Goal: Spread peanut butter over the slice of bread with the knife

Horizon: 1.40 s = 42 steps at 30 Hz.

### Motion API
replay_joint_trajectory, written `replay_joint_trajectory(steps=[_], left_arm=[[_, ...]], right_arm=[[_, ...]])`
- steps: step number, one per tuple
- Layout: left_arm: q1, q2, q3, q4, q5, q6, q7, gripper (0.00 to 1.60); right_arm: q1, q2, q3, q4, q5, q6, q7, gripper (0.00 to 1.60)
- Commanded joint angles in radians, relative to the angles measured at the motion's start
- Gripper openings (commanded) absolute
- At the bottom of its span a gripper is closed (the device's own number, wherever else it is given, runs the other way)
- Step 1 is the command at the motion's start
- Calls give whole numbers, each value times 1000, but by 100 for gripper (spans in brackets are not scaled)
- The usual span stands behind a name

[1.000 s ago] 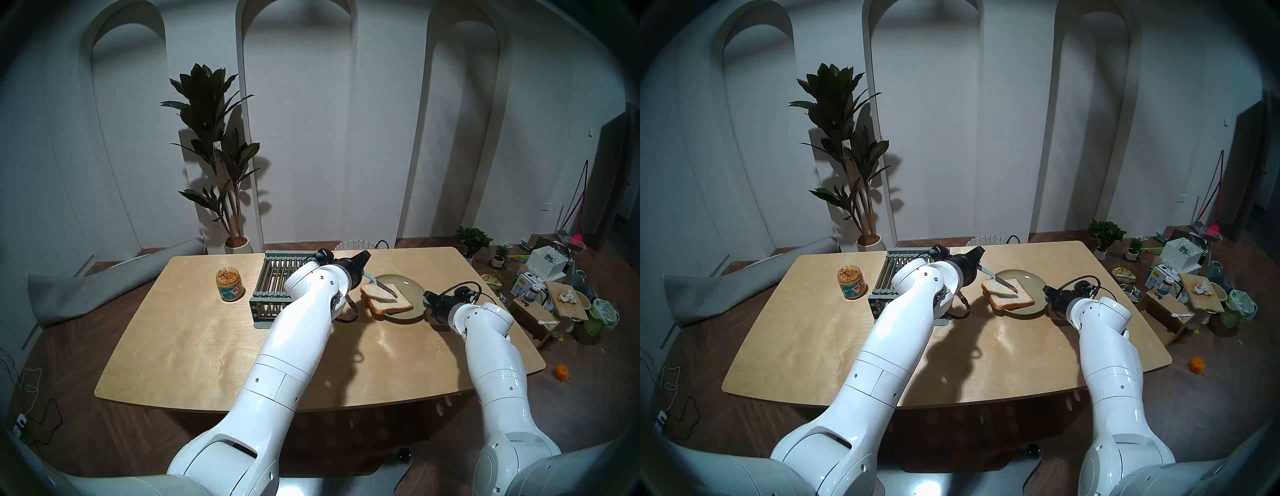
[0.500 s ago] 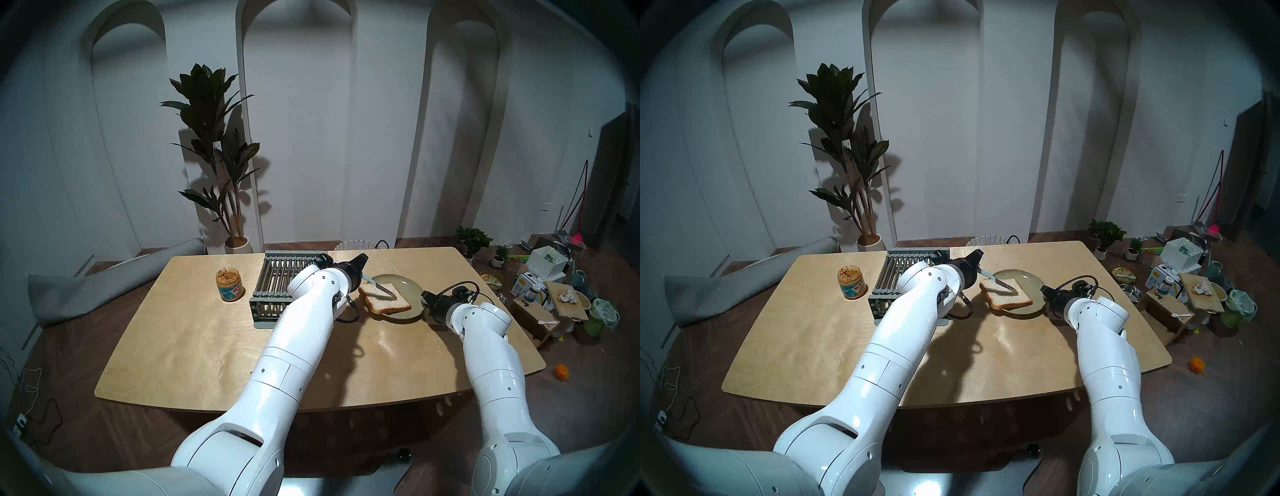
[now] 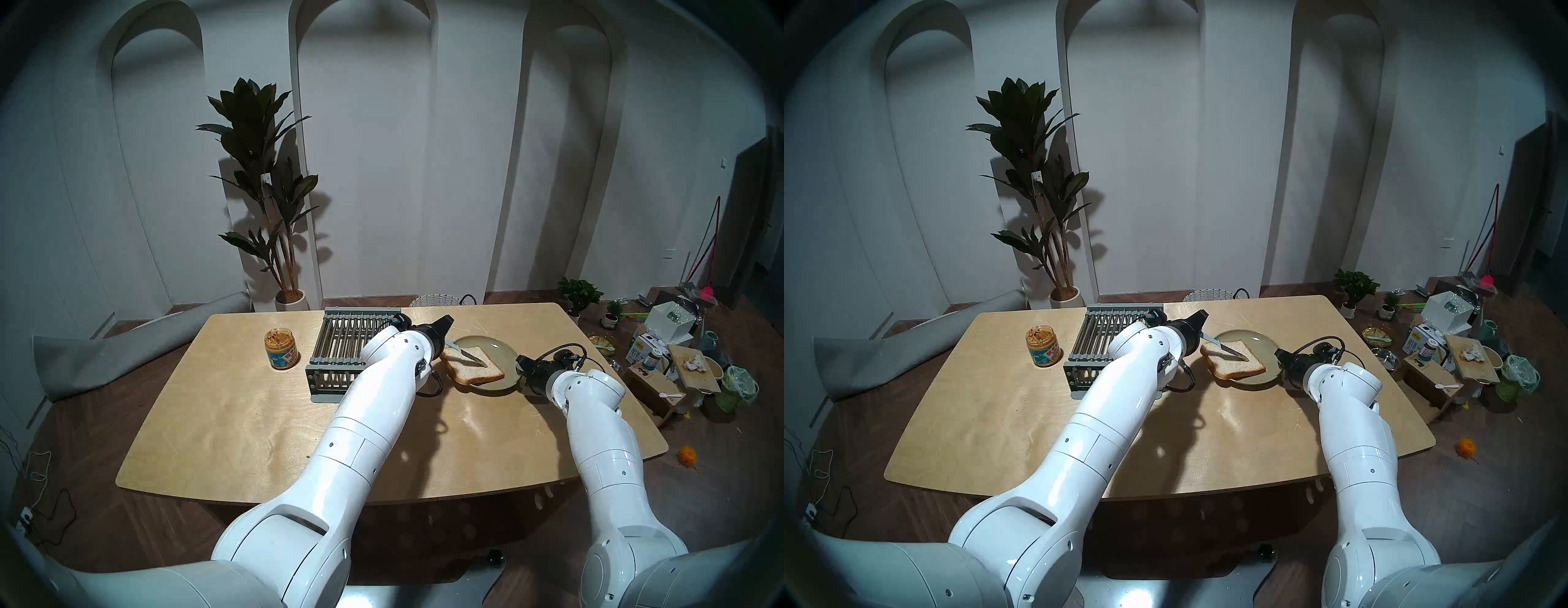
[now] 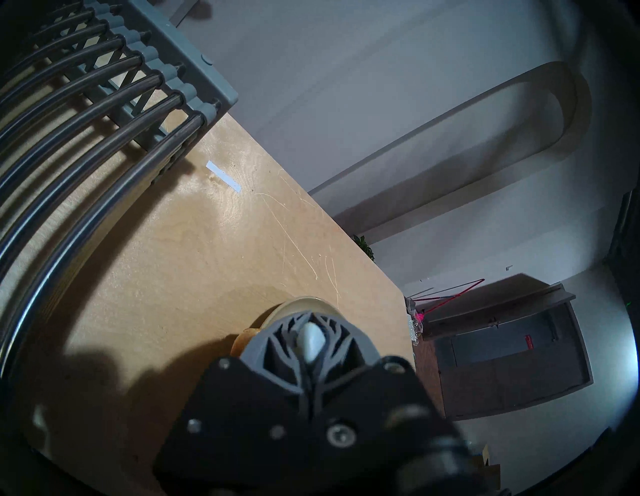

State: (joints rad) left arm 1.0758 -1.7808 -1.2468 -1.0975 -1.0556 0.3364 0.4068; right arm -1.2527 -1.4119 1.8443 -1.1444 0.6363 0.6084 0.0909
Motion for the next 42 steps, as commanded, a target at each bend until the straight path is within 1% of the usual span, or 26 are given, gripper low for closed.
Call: replay_joint_trajectory(steps=[1, 10, 13, 18, 23, 26, 30, 31, 33, 34, 36, 37, 41, 42], left_arm=[[-55, -12, 3, 14, 15, -20, 0, 0], [-53, -4, -5, 29, 20, -31, 4, 0], [-50, 2, 5, 23, 37, -35, 13, 0], [-36, 9, 9, 10, 46, -31, 20, 0], [-27, 11, 9, 25, 44, -37, 12, 0], [-19, 17, 20, 24, 52, -36, 4, 0], [-6, 23, 56, -1, 80, -41, 1, 0], [-6, 32, 84, -5, 112, -52, 0, 0], [0, 32, 102, -17, 125, -53, 6, 0], [2, 37, 122, -21, 150, -63, 9, 0], [7, 35, 129, -27, 155, -66, 16, 0], [5, 44, 155, -28, 187, -81, 17, 0], [8, 42, 174, -31, 213, -93, 40, 0], [7, 45, 188, -30, 234, -107, 48, 0]], right_arm=[[23, 9, 4, 14, -2, -18, 1, 0], [29, 8, 2, 34, -1, -29, 1, 0], [29, 6, 2, 35, 0, -31, 1, 0], [23, 3, 3, 20, 4, -27, -3, 0], [16, 5, 4, 9, 6, -27, -1, 0], [11, 7, 4, 4, 6, -25, 0, 0], [10, 9, 4, 7, 6, -25, 0, 0], [8, 7, 5, 3, 7, -23, -3, 0], [7, 6, 5, -2, 8, -21, -5, 0], [7, 6, 5, -2, 8, -21, -5, 0], [8, 6, 4, 3, 7, -24, -3, 0], [9, 6, 3, 6, 8, -25, -2, 0], [10, 7, 3, 11, 7, -28, 1, 0], [11, 7, 3, 12, 7, -27, 0, 0]])
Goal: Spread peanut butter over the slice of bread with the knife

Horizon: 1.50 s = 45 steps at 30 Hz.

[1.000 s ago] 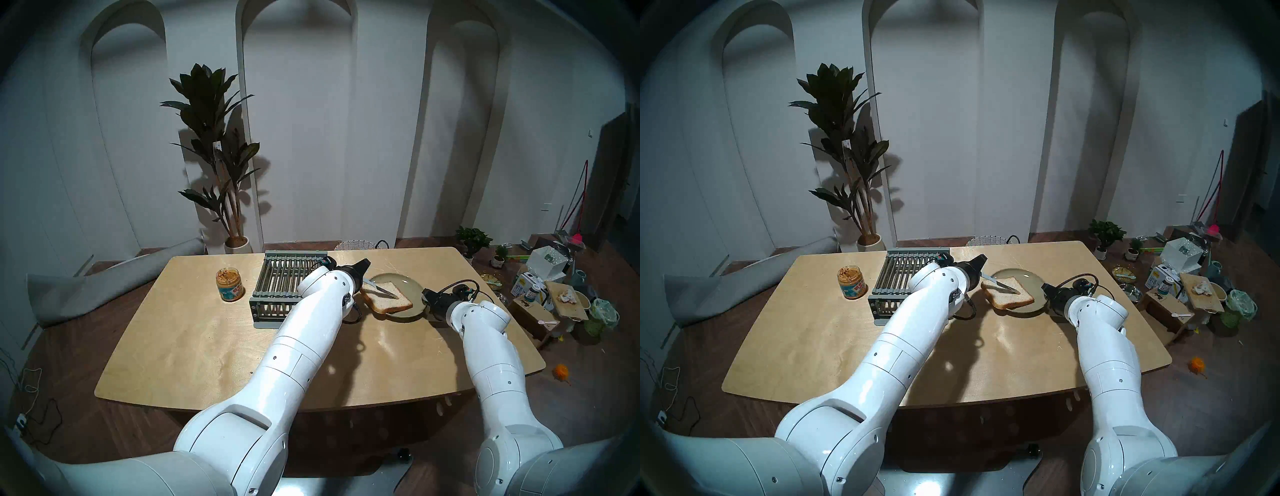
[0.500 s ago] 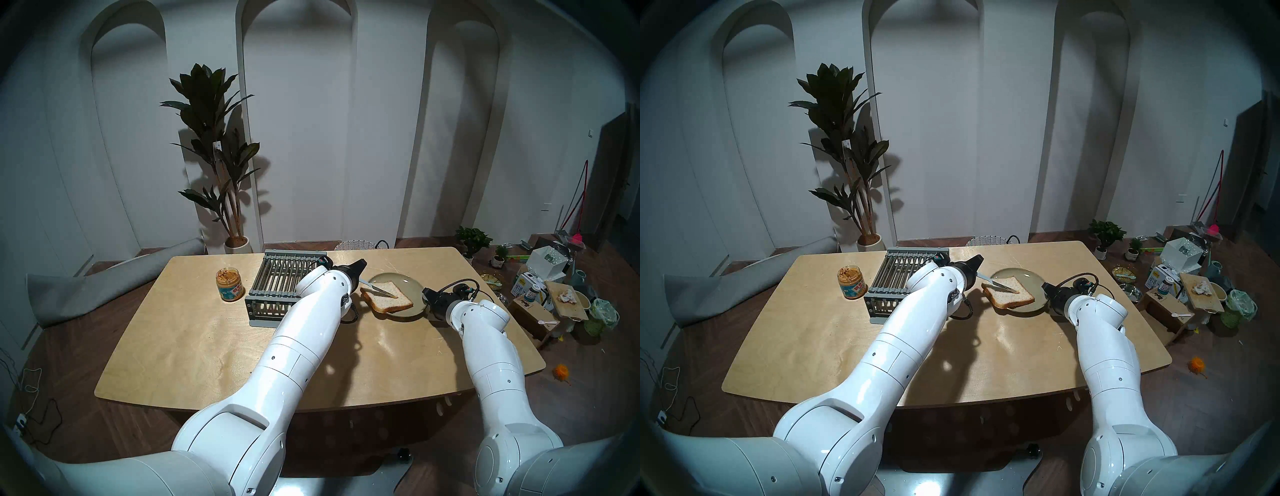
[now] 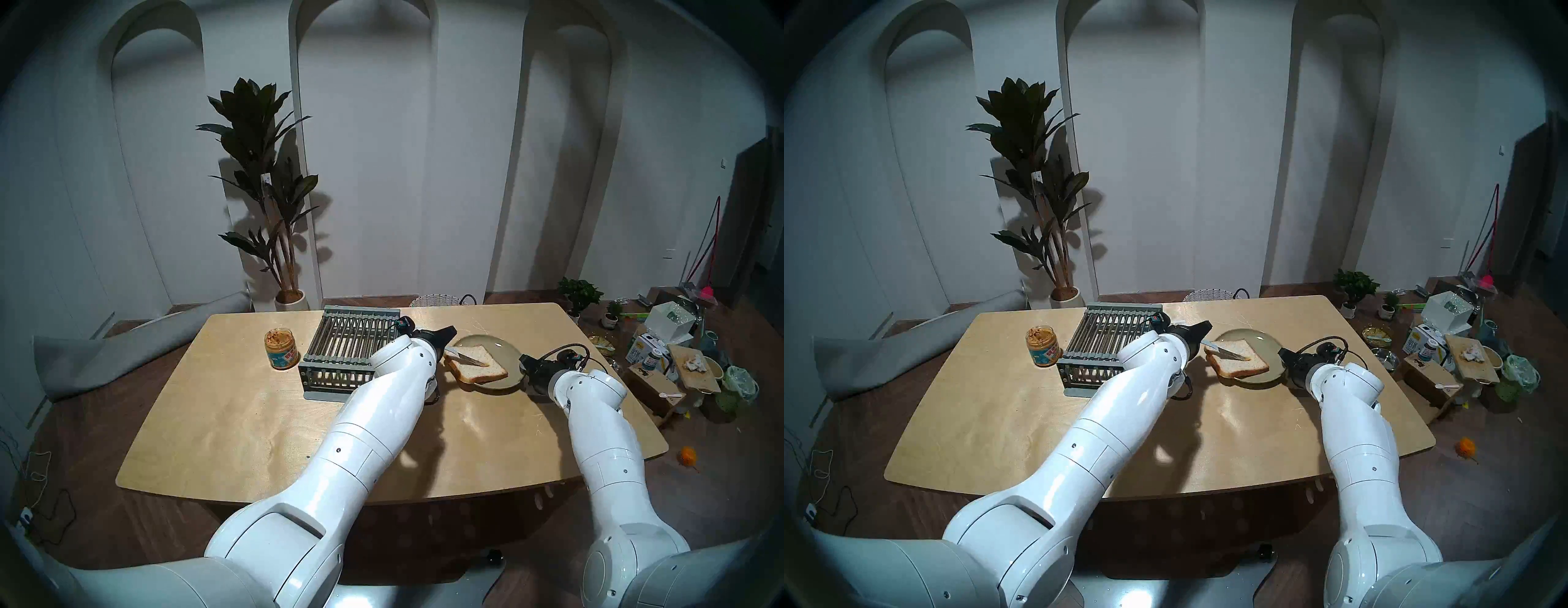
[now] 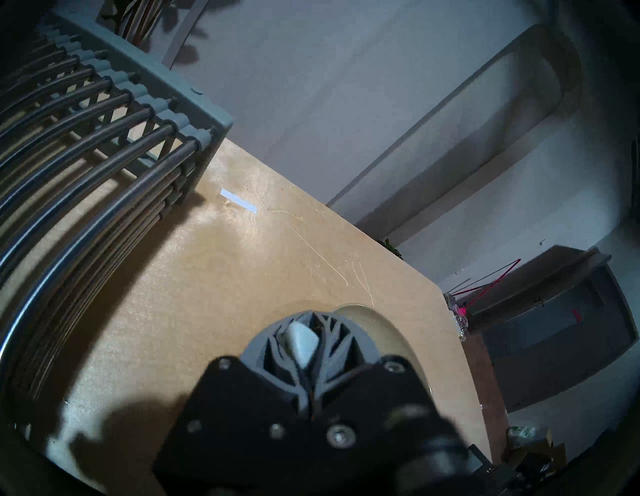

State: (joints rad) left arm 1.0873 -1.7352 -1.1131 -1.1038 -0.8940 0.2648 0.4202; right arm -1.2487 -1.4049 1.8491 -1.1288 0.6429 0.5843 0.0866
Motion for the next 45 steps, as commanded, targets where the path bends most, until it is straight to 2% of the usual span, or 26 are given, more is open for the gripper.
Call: replay_joint_trajectory(steps=[1, 9, 18, 33, 45], left_arm=[[-3, -6, 50, -24, 67, -33, 43, 0], [13, -6, 55, -51, 77, -37, 109, 0], [31, -4, 57, -65, 74, -50, 123, 0], [67, 10, 75, -121, 86, -68, 150, 0], [93, 28, 93, -177, 86, -68, 164, 0]], right_arm=[[7, 0, -2, -4, 1, -3, 5, 0], [16, 7, -3, 16, 0, -6, 15, 0], [31, 11, 1, 45, -4, -14, 20, 0], [3, -34, 43, 1, -1, -53, -50, 0], [-23, -54, 65, -58, 1, -44, -76, 0]])
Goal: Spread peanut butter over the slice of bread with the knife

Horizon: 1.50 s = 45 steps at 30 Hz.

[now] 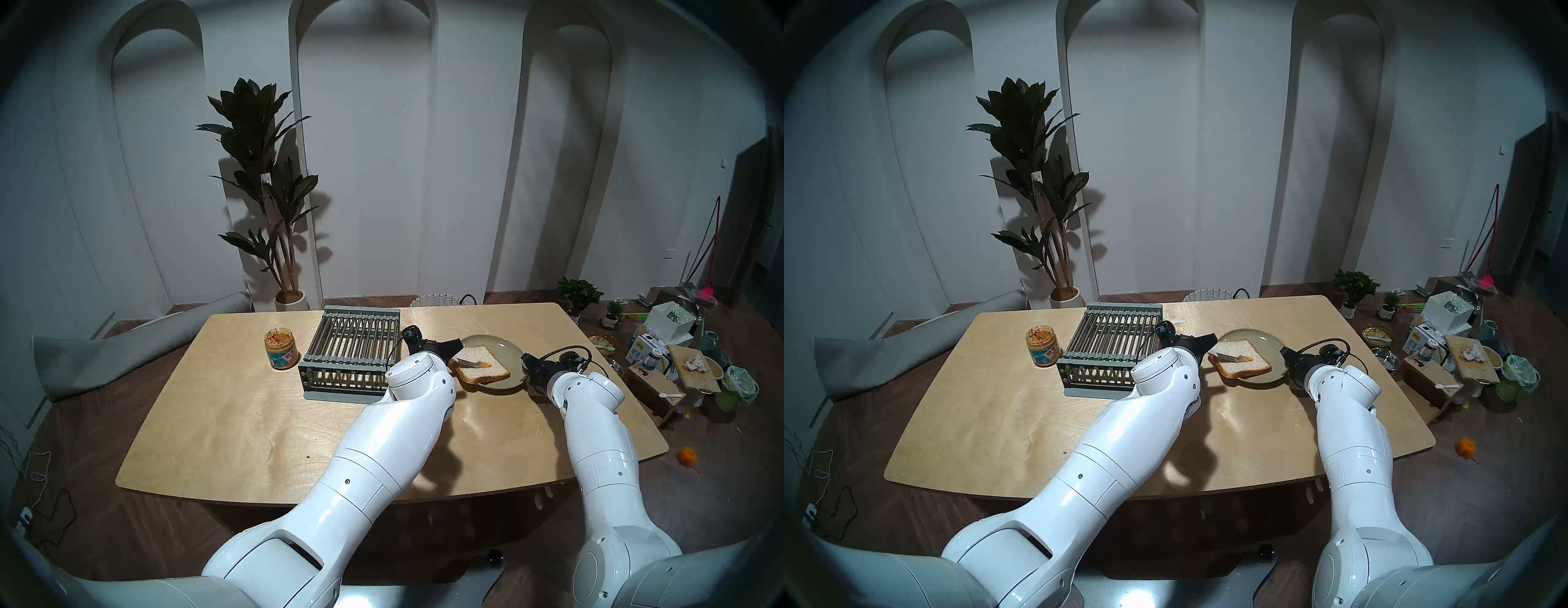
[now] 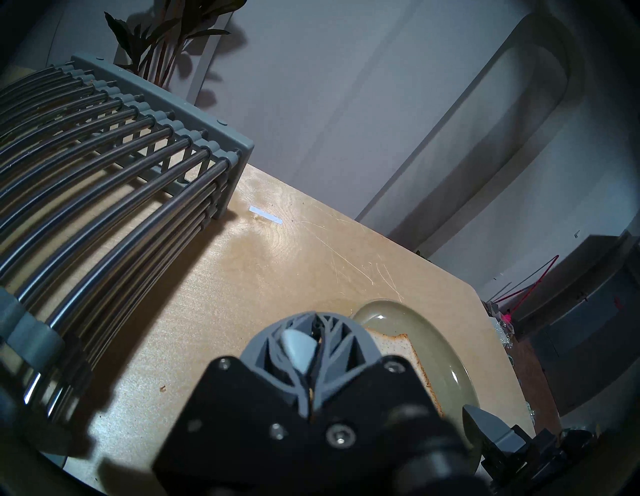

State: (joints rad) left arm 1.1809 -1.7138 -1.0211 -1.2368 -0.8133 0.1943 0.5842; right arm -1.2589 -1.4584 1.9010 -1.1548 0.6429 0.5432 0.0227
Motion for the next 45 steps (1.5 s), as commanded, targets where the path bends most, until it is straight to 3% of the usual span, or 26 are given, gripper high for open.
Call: replay_joint_trajectory(steps=[1, 24, 45], left_arm=[[1, 9, 3, -51, 6, 3, 2, 0], [11, 48, 24, -141, 1, 4, 26, 0], [60, 74, 43, -314, -19, 38, 8, 0]], right_arm=[[-13, -1, 13, -33, 1, -3, -12, 0], [-21, -5, 13, -49, -4, -4, -14, 0], [-2, 3, 8, -12, -11, -13, -2, 0]])
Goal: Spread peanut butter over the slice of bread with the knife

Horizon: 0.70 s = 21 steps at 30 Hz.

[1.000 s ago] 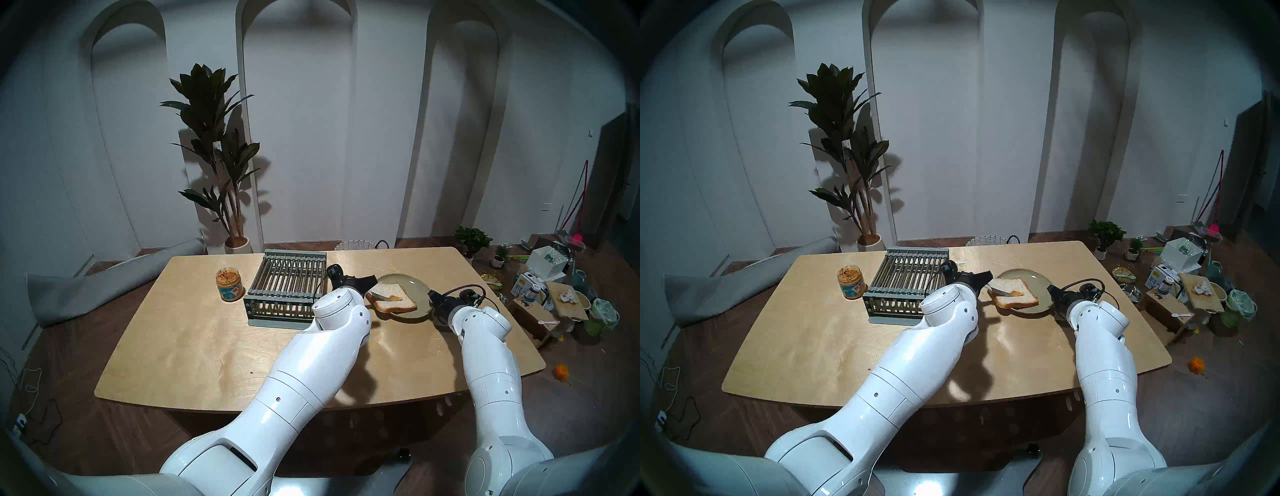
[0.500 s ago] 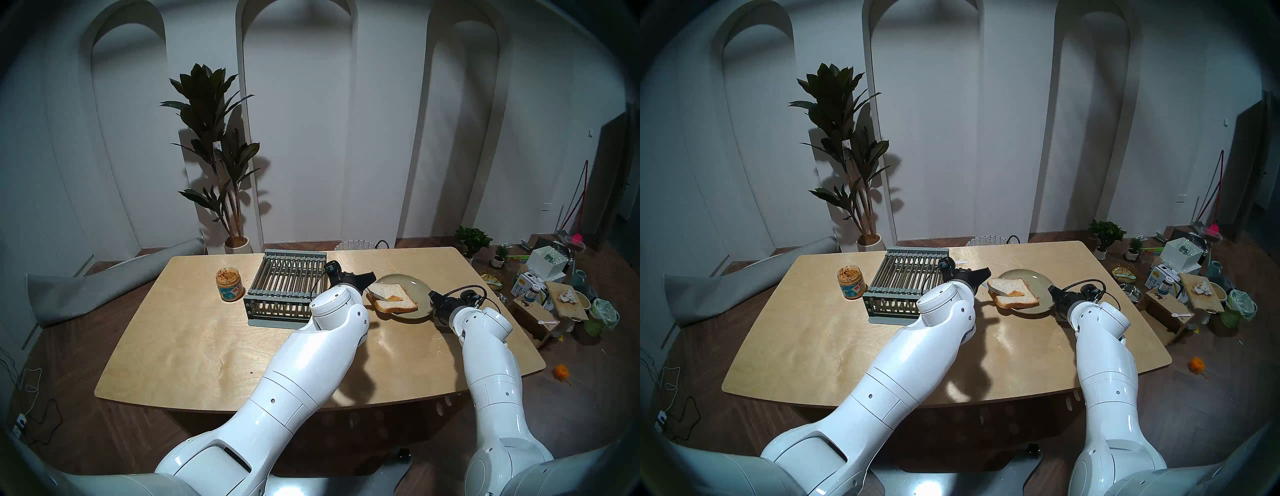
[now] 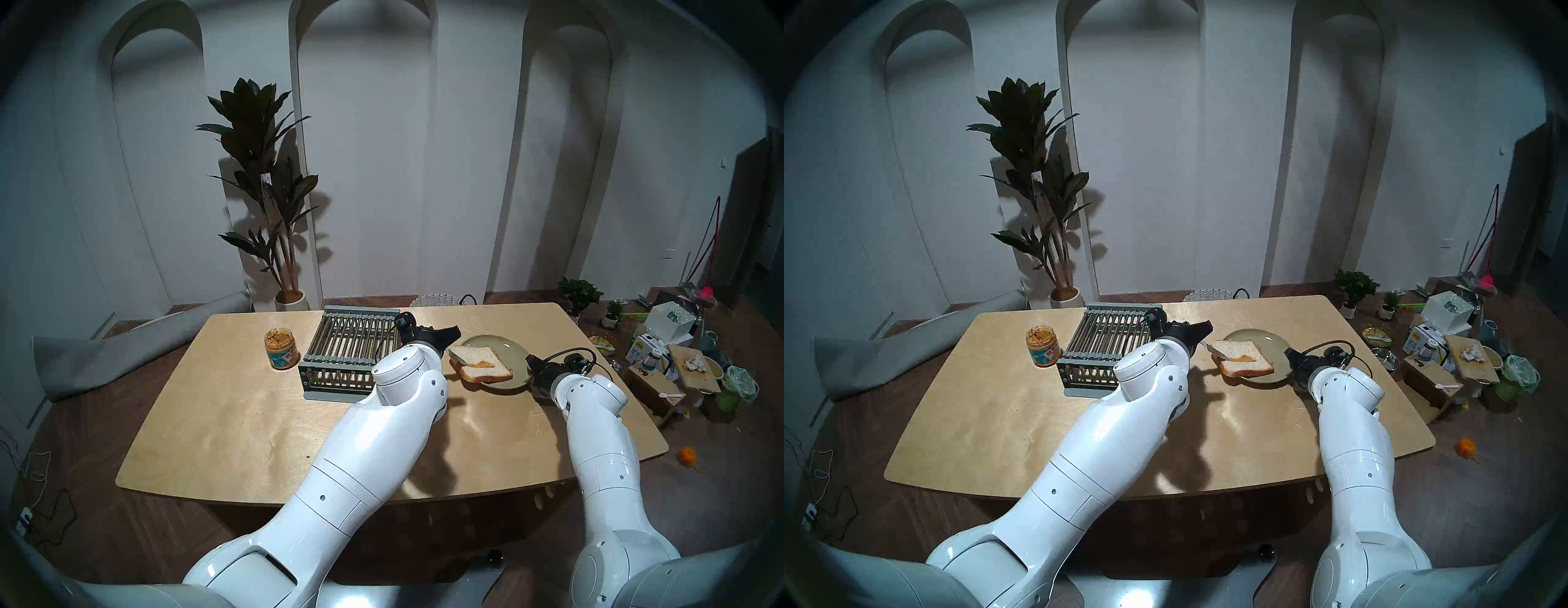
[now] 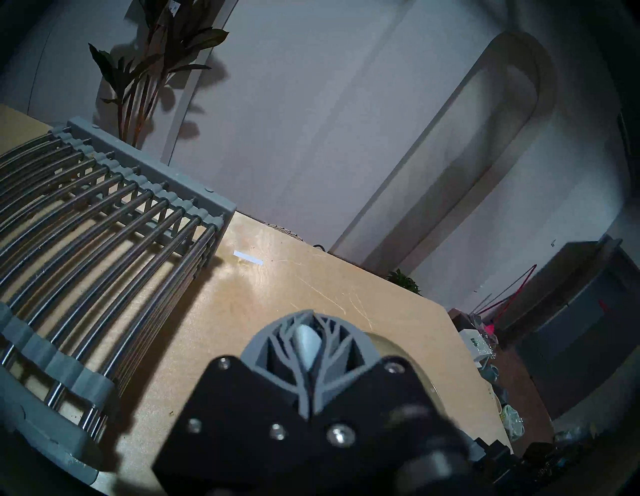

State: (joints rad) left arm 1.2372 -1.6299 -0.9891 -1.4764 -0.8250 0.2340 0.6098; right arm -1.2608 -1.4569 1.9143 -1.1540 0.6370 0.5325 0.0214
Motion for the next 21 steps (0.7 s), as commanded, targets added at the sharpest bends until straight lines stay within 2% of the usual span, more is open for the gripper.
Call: replay_joint_trajectory(steps=[1, 12, 14, 18, 21], left_arm=[[4, -9, 17, -84, -4, 0, -16, 0], [9, 19, 41, -192, 29, 1, -8, 0], [12, 34, 41, -237, 38, -1, -9, 0], [8, 64, 68, -282, 91, -15, -5, 0], [0, 101, 102, -296, 165, -24, 8, 0]], right_arm=[[-1, 0, -5, -14, -5, -2, -1, 0], [-10, -7, -1, -31, -6, 3, 0, 0], [-14, -7, -1, -33, -7, 4, 0, 0], [-19, -9, -3, -37, -9, 5, 1, 0], [-25, -11, -7, -44, -10, 4, 4, 0]])
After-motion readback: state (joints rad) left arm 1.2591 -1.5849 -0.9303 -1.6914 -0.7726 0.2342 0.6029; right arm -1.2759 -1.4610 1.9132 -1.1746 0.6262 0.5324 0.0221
